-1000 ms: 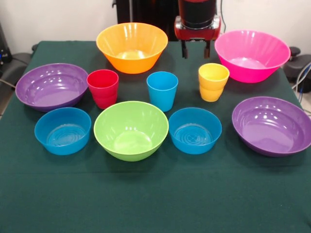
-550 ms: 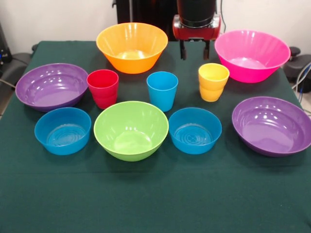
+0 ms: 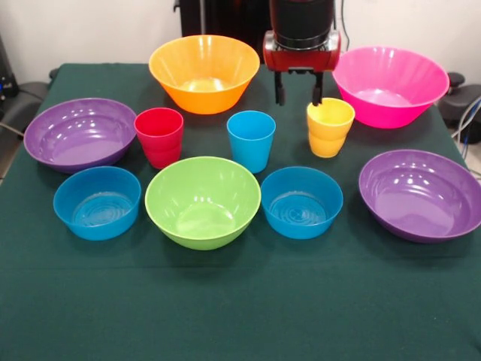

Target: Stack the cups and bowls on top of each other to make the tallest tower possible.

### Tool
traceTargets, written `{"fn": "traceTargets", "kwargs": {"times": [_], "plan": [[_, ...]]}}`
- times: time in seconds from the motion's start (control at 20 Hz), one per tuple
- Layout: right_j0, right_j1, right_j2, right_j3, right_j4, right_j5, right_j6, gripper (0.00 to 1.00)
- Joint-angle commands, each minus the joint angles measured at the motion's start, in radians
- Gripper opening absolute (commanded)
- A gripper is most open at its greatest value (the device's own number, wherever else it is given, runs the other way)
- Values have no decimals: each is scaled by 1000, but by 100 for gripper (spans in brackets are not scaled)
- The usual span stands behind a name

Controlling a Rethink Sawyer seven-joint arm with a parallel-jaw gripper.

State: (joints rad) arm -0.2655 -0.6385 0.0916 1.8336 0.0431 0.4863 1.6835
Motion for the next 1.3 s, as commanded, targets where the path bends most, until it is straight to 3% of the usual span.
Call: {"fn": "traceTargets", "kwargs": {"times": [0.05,0.35,0.7,1.3], "plan": [[29,76,38,-119,18,17,133,100],[46,124,33,-173,27,12,148,100],[60,144,29,-161,36,-43,170,100],[106,218,6,-124,29,-212,232,100]]}}
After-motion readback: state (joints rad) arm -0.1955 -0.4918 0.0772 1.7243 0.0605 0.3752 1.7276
